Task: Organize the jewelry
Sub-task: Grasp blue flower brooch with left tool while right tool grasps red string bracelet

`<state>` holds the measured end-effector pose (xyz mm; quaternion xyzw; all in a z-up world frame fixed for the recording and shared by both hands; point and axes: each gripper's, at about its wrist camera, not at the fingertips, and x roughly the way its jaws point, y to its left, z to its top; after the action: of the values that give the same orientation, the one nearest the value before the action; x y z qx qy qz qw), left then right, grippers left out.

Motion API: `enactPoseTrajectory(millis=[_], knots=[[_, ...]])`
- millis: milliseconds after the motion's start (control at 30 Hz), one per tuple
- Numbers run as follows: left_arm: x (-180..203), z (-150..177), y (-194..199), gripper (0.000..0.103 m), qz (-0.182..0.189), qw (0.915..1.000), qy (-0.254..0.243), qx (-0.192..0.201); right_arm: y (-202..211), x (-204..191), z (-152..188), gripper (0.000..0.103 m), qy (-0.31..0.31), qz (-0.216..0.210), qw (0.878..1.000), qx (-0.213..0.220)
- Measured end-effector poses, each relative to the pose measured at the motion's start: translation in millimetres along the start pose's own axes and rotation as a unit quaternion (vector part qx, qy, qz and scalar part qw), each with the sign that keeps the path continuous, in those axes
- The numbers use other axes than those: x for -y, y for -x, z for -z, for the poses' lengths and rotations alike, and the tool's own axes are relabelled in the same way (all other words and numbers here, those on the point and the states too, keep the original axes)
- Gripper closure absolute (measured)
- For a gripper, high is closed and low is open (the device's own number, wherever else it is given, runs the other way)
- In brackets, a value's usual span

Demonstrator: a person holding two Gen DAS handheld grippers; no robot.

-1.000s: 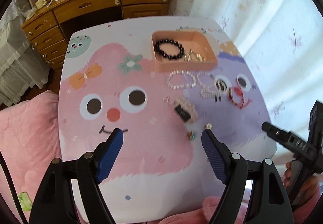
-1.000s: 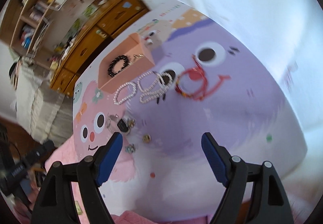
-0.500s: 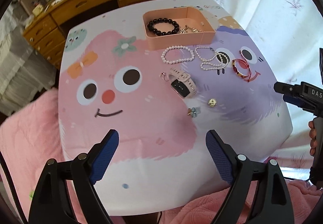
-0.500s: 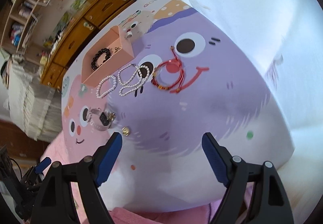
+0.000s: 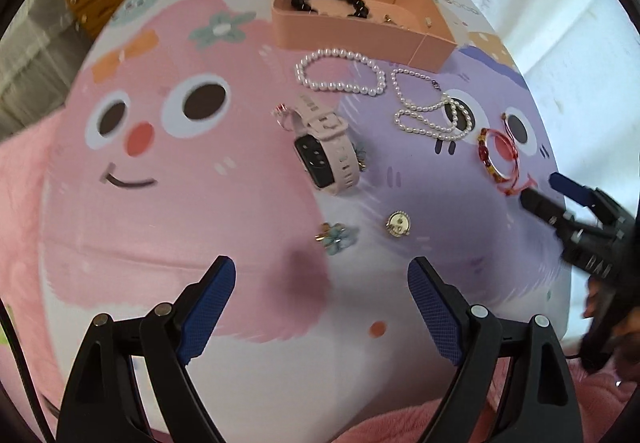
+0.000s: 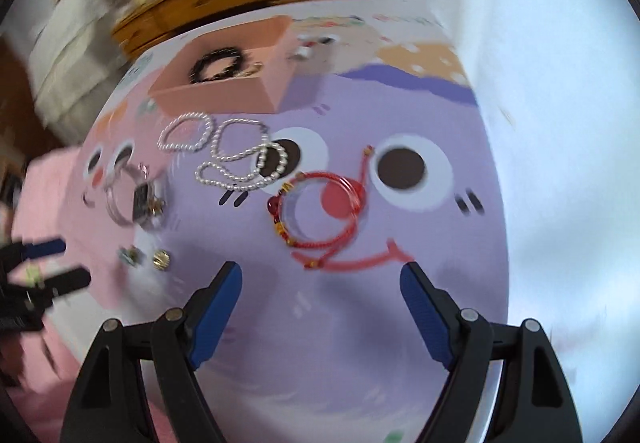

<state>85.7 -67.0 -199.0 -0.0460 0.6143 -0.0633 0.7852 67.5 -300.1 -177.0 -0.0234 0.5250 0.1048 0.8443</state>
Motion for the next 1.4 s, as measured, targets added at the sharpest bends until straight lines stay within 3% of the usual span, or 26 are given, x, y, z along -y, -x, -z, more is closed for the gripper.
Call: enactPoseTrajectory(millis=[133,400,533,667,700,767,867,1100,1400], knots=[[2,-1,-16,0.016,-0.002,0.9995,0.031,-0.003,-21,-7,3,0.021,0.069,0.015,0.997,0.024],[9,-1,-34,0.025,-0.023,0.9988,0.043,-0.005,-40,-4,-3,0.021,0.087,0.013,0.995,0.041],[11,-1,-44,0.044,-0.036,0.9983,0.040,-0.020,-44,-8,-6,0.021,0.105,0.014,0.993,0.046],[14,0,-46,0.054,-0.041,0.9984,0.034,-0.015,-44,-8,-7,0.023,0.110,0.010,0.993,0.050],[15,0,-47,0.057,-0.044,0.9984,0.032,-0.012,-43,-8,-6,0.027,0.113,0.009,0.992,0.051],[16,-1,-46,0.072,-0.044,0.9985,0.030,-0.006,-40,-9,-8,0.042,0.119,0.007,0.991,0.055],[14,-4,-46,0.084,-0.029,0.9989,0.037,0.000,-40,-9,-10,0.043,0.119,0.006,0.992,0.048],[20,-12,-44,0.085,-0.014,0.9992,0.036,0.013,-39,-7,-9,0.043,0.107,-0.002,0.993,0.043],[18,-12,-13,0.085,-0.023,0.9990,0.024,0.030,-22,4,-9,0.044,0.031,-0.038,0.998,0.037]])
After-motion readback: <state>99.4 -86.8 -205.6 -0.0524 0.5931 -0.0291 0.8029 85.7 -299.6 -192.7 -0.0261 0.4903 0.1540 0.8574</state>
